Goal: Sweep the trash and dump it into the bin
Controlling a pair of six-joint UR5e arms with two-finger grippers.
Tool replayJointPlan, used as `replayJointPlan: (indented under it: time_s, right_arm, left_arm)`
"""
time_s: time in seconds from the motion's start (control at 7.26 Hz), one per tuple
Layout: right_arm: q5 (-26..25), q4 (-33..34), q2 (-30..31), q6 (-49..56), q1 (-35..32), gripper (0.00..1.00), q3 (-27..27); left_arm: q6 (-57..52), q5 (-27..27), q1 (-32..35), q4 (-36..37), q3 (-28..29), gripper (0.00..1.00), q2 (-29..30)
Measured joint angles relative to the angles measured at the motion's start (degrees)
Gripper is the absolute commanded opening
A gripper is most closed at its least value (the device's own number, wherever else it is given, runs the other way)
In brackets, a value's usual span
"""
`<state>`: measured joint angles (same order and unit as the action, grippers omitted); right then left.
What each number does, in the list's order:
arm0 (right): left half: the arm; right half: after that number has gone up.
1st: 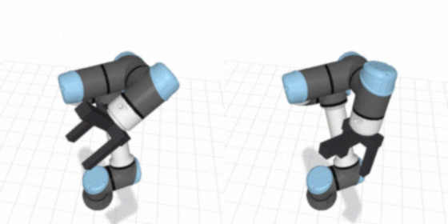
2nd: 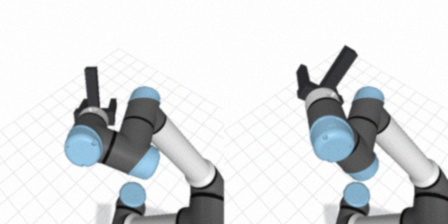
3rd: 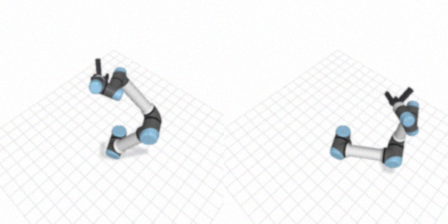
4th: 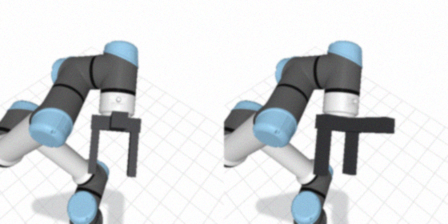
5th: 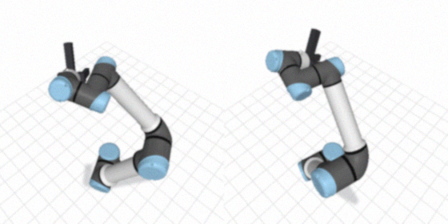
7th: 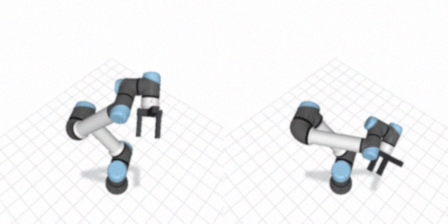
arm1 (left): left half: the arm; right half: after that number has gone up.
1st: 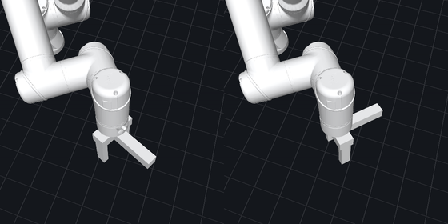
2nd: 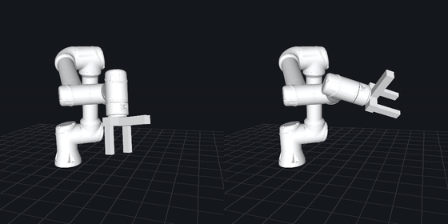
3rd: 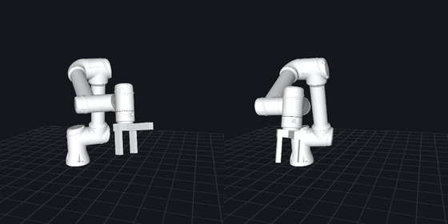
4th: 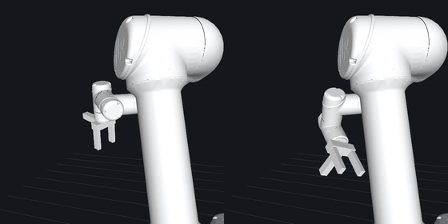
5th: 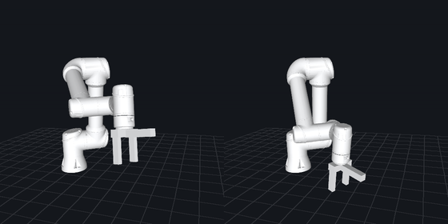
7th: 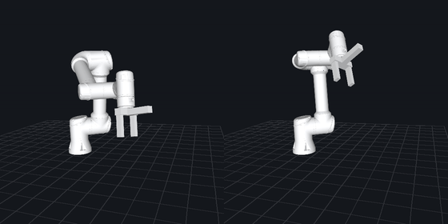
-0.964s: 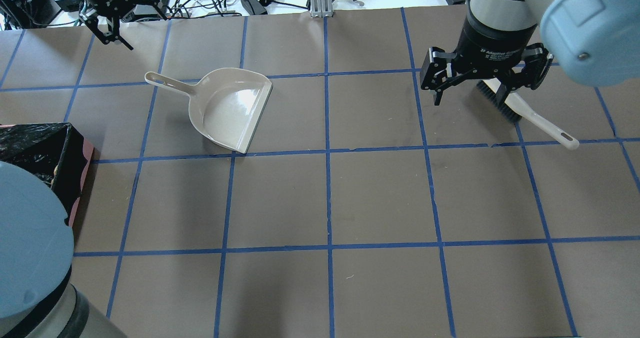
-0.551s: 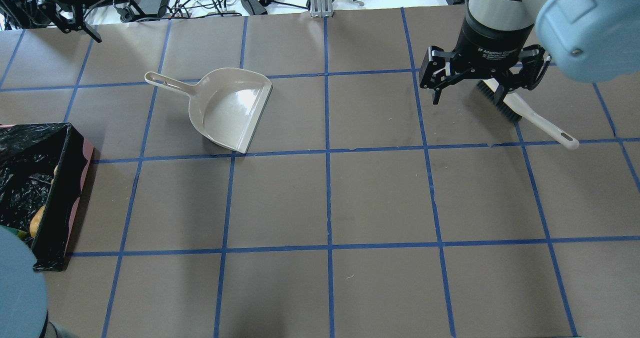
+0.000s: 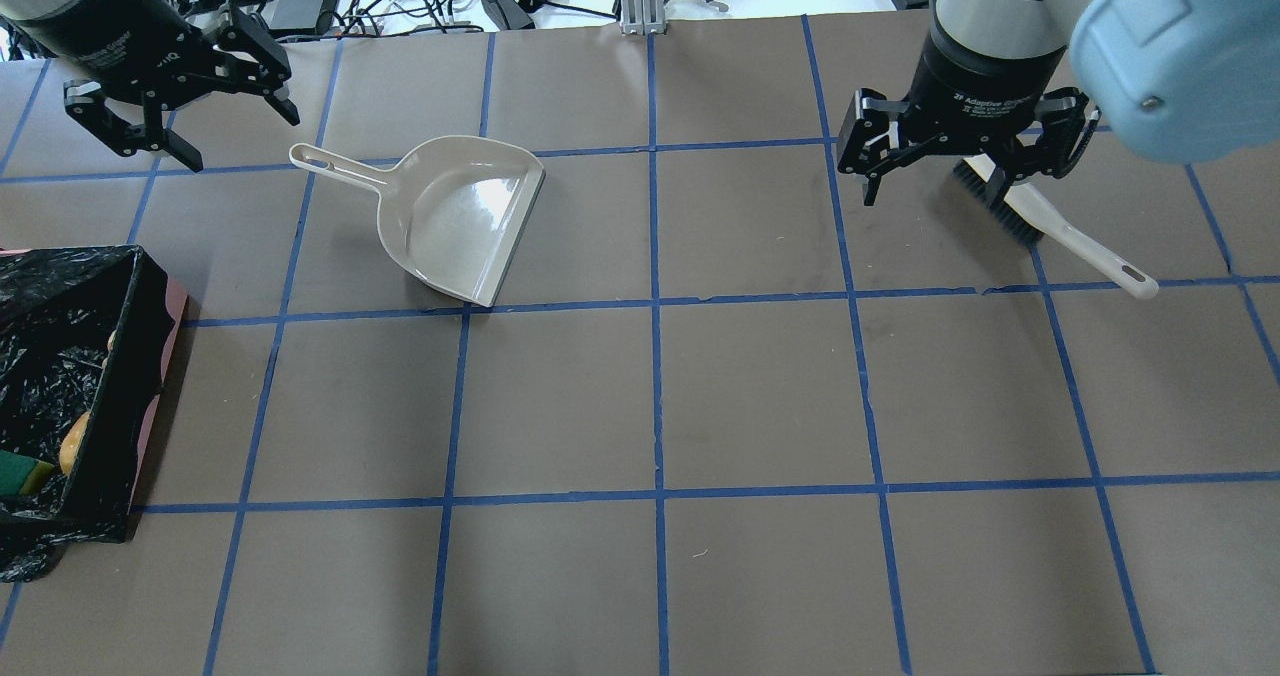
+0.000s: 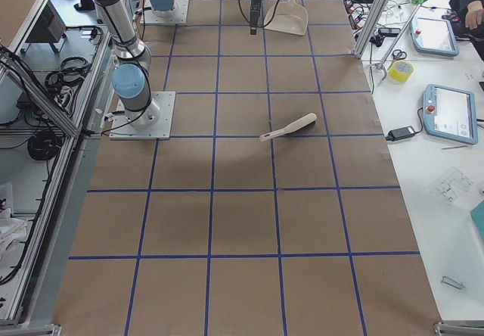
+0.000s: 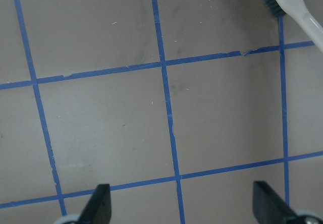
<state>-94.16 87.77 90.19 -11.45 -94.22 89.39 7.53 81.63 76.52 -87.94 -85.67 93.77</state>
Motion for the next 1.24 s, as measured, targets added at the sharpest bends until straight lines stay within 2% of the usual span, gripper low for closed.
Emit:
replayJointPlan:
  time_s: [0.14, 0.69, 1.24]
  right_arm:
    - [-0.05, -0.18, -0.14, 0.00, 0.00, 1.00, 0.00]
    - [-0.27, -0.46, -0.39, 0.01, 0.00, 1.00, 0.02]
    - [-0.52, -0.51, -0.44, 0.15, 0.00, 1.00, 0.08]
  left_arm:
    - [-0.26, -0.07, -0.09, 0.90, 0.40, 1.00, -0.54]
    - [-4.63, 4.06, 1.04, 0.24, 8.57, 1.00, 4.65]
    - [-5.33, 7.21, 7.07, 0.95, 10.42, 1.00, 7.04]
